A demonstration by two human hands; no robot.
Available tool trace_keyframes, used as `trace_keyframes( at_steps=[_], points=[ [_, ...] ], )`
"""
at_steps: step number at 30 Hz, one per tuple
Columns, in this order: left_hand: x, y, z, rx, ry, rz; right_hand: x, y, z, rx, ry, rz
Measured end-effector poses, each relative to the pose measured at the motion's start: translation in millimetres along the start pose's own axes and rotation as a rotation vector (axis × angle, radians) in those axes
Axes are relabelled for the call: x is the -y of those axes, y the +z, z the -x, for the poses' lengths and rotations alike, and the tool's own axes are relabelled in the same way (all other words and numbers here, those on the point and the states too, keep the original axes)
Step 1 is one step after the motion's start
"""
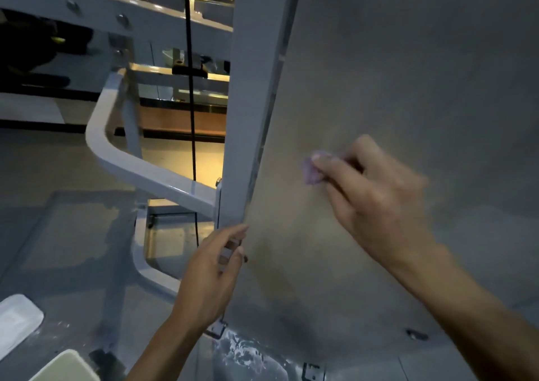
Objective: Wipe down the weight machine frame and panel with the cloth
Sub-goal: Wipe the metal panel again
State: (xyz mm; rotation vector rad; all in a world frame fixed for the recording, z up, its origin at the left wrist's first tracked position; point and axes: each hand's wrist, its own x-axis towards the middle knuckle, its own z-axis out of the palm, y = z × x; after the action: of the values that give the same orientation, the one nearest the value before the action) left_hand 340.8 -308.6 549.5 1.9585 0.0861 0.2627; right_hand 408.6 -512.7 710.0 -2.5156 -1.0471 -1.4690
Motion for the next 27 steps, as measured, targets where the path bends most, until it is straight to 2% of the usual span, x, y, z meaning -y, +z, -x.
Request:
trace_keyframes(
  at_steps=[1,3,4,7,9,11,14,15,18,23,25,27],
  points=[
    [1.7,1.6,-3.1,-0.018,0.022,-0.005,-4.0,-5.3,-10.4,-0.083,0.039,0.007],
    [8.3,4.7,-8.8,-0.046,0.051,0.003,1.5,5.5,-6.4,-0.138,0.041,0.019],
    [11.7,5.5,-10.5,-0.055,0.065,0.009,11.0,18.9,7.8,-0.106,0.001,0.016],
    [22.5,8.6,-14.9,-0.076,0.117,0.004,40.6,72.1,66.7,0.128,-0.237,0.024],
    [27.7,8.7,-17.8,-0.091,0.146,-0.012,45.3,89.5,78.3,0.188,-0.353,0.032],
    [31.8,7.6,-21.7,-0.102,0.177,-0.006,41.0,79.3,51.8,0.102,-0.348,0.042],
    [38.3,8.2,-30.5,-0.115,0.214,-0.014,25.5,42.2,-13.2,-0.207,-0.176,0.069],
    [40.8,9.7,-33.0,-0.121,0.224,-0.007,20.6,35.5,-27.7,-0.252,-0.111,0.067],
    [45.1,12.5,-39.2,-0.143,0.286,0.002,33.8,51.0,-20.0,-0.226,-0.079,0.110],
    [56.6,16.5,-46.6,-0.158,0.371,0.042,61.6,108.1,67.9,0.090,-0.372,0.158],
    [60.0,16.9,-45.7,-0.167,0.379,0.060,49.9,97.9,51.7,0.057,-0.419,0.170],
    [64.7,19.3,-47.2,-0.191,0.403,0.083,34.9,73.7,12.5,-0.133,-0.374,0.238]
  ],
)
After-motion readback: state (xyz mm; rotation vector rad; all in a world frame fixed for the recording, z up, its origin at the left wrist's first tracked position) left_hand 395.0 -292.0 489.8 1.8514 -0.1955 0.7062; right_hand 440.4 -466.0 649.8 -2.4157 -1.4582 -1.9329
